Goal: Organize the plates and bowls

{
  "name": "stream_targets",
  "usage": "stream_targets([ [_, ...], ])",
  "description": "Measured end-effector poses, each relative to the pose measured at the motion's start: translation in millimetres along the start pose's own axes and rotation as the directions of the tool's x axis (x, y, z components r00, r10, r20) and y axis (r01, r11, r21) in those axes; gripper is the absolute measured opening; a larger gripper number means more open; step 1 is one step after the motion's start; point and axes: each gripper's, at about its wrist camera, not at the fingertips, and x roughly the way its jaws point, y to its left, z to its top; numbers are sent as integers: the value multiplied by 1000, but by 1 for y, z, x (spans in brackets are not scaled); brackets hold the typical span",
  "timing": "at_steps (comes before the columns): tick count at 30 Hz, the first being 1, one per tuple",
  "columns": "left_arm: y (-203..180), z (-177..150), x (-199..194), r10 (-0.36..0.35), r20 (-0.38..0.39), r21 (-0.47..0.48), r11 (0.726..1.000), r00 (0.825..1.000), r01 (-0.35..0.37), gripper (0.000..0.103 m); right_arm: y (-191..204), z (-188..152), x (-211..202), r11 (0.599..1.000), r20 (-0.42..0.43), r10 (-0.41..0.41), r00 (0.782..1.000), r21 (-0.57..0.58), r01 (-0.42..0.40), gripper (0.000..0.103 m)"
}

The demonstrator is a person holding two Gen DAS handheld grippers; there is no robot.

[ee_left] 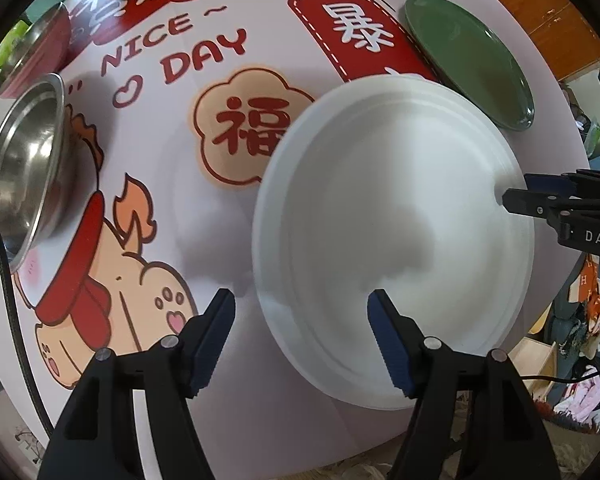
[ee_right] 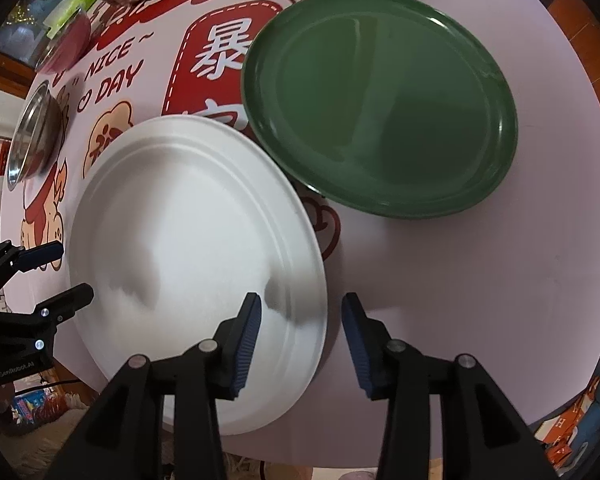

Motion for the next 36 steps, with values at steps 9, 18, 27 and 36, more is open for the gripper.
stream_targets([
  [9, -1, -1, -1, 2, 9, 16, 1000, 1000, -2, 68, 5, -6, -3, 1000, 0, -8, 1000, -30, 8, 42],
  [18, -9, -6, -4, 19, 33, 26, 999, 999, -20, 68, 21, -12, -4, 999, 15, -17, 1000, -49, 18, 42],
  [27, -16, -9, -30, 71, 103, 12, 997, 992, -72, 68, 11, -22, -25, 1000, 59, -7, 998, -25, 9, 42],
  [36, -33, -3, -82, 73, 213, 46, 995, 974, -84, 68, 22, -21, -74, 998, 150, 26, 988, -58, -18, 42],
])
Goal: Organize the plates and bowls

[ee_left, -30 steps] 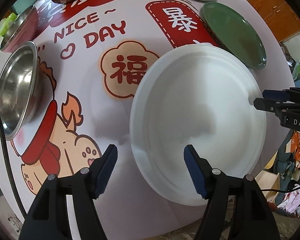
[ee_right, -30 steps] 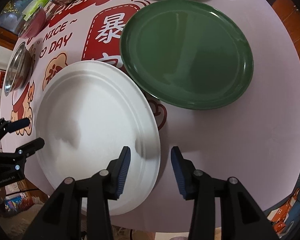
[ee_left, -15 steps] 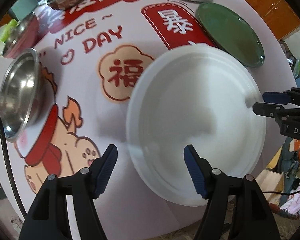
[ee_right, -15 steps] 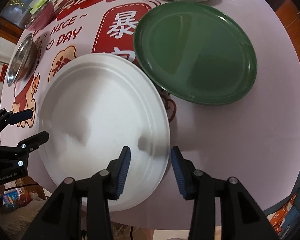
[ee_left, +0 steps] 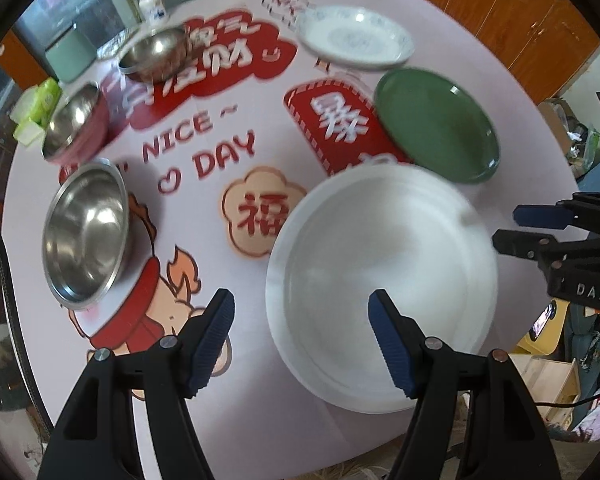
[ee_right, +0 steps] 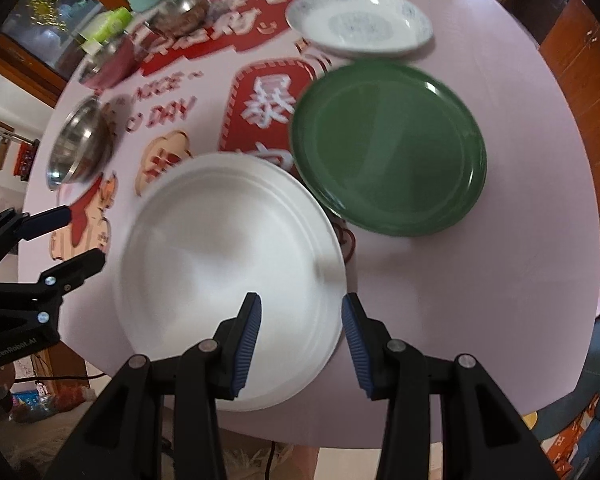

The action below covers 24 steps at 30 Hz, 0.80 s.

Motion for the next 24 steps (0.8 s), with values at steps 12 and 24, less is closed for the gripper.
stream_targets([
  [12, -18, 33, -65, 5, 188, 38, 999, 982, -12, 74, 21, 15, -61, 999, 167, 30, 986, -44, -23, 42],
  [24, -39, 83, -96, -5, 308, 58, 998, 951, -13, 85, -5, 34, -110, 1000, 319, 13, 948, 7, -17, 42],
])
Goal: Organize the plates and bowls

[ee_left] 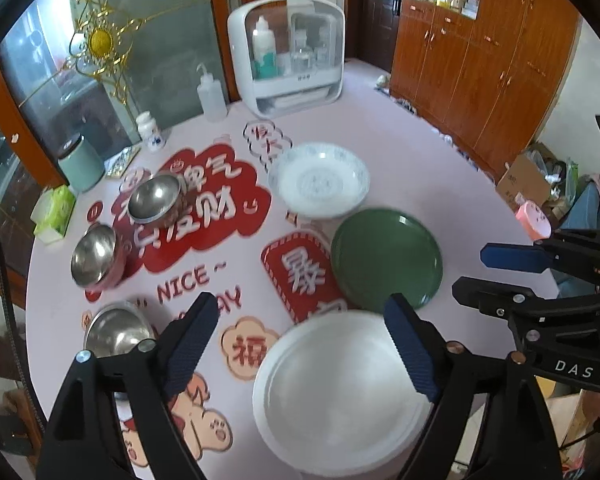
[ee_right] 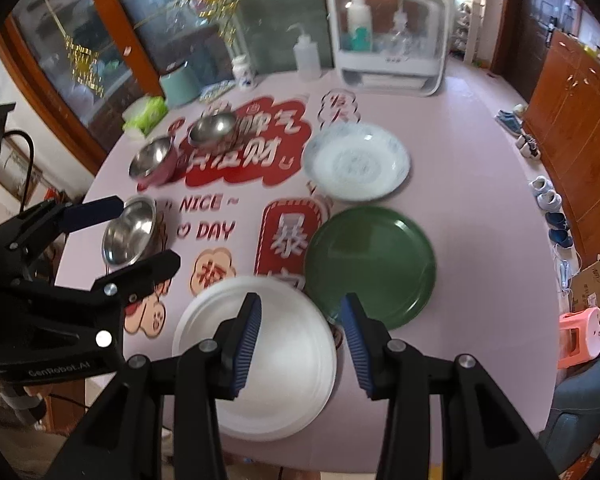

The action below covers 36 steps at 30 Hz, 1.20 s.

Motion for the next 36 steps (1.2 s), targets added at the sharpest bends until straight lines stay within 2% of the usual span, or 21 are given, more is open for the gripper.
stream_targets([
  [2, -3, 8, 2, 0, 10, 5, 1000, 1000, 0, 85, -9, 5, -2, 1000, 16, -7, 1000, 22, 6, 42],
  [6, -13, 27, 15, 6, 30, 17, 1000, 1000, -7, 85, -33, 11, 3, 996, 35, -26, 999, 81, 23, 50],
  [11, -23, 46, 51, 27, 25, 27, 999, 999, -28, 85, -77, 15, 27, 981, 13, -57, 998, 185, 53, 50],
  [17, -36, 53, 117, 12, -68, 32, 999, 998, -10, 85, -125, 4, 71, 955, -59, -35, 998, 293, 51, 50],
  [23, -47, 45, 183, -14, -197, 14, 1000, 980, 18, 85, -157, -12, 118, 931, -139, 3, 990, 362, 48, 50],
  [28, -49, 37, 218, -31, -266, -9, 1000, 963, 30, 84, -169, -19, 144, 918, -179, 44, 983, 395, 31, 37],
  [31, -48, 31, 233, -40, -306, -17, 999, 951, 37, 77, -172, -20, 154, 916, -196, 58, 979, 401, 26, 32],
  [35, -45, 27, 246, -64, -344, -45, 998, 937, 51, 73, -173, -23, 168, 911, -218, 90, 972, 412, 8, 22],
  [36, -44, 26, 249, -70, -352, -50, 997, 933, 55, 68, -173, -24, 171, 911, -225, 93, 970, 413, 9, 20],
])
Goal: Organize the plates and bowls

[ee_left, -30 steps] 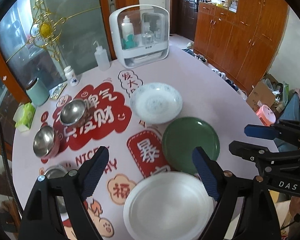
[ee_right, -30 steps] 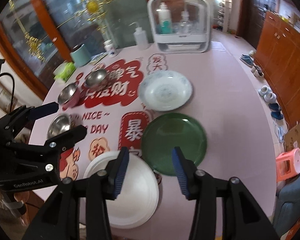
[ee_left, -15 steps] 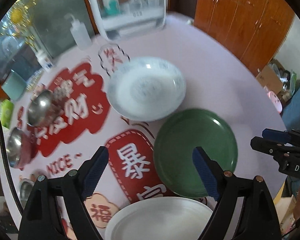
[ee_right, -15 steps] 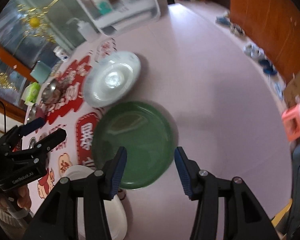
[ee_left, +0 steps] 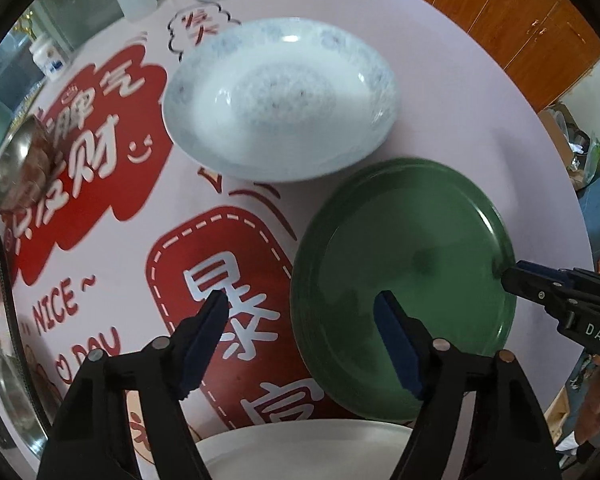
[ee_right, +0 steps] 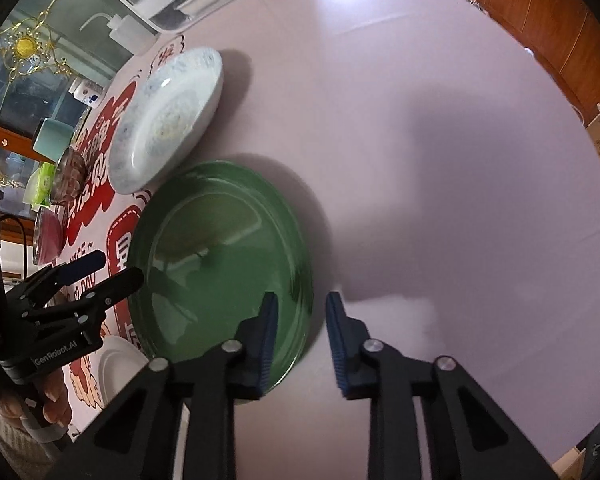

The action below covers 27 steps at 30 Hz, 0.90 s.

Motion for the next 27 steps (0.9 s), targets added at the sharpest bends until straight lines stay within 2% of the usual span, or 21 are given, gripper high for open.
stream_targets([
  [4, 6, 0, 16, -60, -71, -24, 998, 996, 59, 45, 0, -1, 8, 1000, -21, 19, 1000, 5, -19, 13],
  [8, 13, -4, 23, -95, -88, -42, 995, 992, 92, 35, -2, -2, 8, 999, -17, 27, 1000, 19, -26, 12],
  [10, 15, -5, 24, -128, -90, -45, 991, 988, 124, 23, -2, -2, 8, 999, -18, 27, 999, 19, -27, 12],
  [12, 17, -6, 26, -153, -96, -54, 987, 983, 148, 19, -1, -1, 8, 999, -20, 26, 999, 21, -26, 12],
  [17, 14, -8, 28, -137, -92, -31, 990, 986, 134, 18, -1, 0, 8, 999, -22, 20, 1000, 26, -19, 12],
  [27, 20, -4, 14, -117, -72, -57, 992, 991, 113, 16, 4, 0, 6, 1000, -26, 30, 999, 12, -29, 12],
])
